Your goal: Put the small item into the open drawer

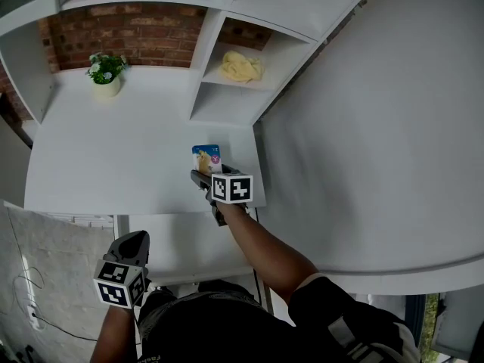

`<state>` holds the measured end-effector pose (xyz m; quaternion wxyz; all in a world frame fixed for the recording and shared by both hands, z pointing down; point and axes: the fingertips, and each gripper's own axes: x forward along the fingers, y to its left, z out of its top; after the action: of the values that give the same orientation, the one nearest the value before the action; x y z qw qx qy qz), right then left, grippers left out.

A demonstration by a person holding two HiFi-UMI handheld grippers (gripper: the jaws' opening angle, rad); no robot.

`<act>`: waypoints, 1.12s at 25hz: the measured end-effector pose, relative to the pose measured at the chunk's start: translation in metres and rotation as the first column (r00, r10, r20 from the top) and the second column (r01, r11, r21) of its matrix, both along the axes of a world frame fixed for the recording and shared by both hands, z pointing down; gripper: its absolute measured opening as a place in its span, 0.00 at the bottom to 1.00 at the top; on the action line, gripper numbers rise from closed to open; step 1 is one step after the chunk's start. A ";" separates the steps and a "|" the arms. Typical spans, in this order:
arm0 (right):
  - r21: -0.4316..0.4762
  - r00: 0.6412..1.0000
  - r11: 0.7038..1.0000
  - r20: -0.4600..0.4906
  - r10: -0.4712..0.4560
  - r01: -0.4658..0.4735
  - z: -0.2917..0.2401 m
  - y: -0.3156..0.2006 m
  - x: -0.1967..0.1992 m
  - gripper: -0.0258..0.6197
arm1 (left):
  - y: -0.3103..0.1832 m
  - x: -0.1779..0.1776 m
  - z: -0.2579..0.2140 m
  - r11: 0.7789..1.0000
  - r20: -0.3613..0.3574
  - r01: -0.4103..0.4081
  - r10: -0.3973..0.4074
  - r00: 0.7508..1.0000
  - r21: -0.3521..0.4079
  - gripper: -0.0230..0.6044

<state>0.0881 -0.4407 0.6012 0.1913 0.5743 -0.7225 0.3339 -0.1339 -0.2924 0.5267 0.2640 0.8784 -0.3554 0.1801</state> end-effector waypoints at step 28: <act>0.020 0.999 1.000 0.041 0.013 -0.014 -0.021 0.137 0.038 0.71 | 0.019 0.065 0.005 0.987 0.026 -0.159 0.158 0.987 0.023 0.07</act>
<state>0.1258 -0.3039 0.5798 0.1682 0.5739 -0.7259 0.3395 -0.0693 -0.2738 0.5318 0.2334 0.9049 -0.2898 0.2065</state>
